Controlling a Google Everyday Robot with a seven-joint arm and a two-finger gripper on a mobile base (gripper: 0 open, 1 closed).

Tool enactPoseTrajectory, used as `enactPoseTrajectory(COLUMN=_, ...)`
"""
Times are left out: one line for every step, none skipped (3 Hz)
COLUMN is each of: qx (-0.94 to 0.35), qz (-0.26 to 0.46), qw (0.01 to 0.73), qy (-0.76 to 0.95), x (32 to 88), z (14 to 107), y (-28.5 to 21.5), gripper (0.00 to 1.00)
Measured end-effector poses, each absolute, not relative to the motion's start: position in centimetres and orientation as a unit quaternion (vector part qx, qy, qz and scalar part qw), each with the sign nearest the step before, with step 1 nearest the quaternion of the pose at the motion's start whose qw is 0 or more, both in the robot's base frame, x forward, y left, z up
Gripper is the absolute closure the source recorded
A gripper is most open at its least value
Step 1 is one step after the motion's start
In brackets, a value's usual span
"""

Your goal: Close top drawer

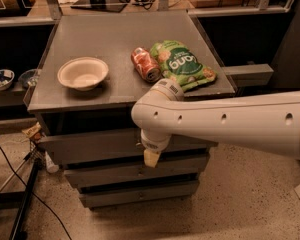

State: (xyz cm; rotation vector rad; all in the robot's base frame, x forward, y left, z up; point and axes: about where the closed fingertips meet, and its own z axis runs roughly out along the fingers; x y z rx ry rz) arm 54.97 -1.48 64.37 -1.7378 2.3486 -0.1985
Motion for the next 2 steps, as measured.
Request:
enactPoseTrajectory(qx=-0.590, qz=-0.067, qw=0.106, qy=0.797, x=54.97, z=64.38, y=-1.48, gripper=0.00)
enactPoseTrajectory(qx=-0.590, qz=-0.067, qw=0.106, qy=0.797, x=54.97, z=64.38, y=-1.48, gripper=0.00)
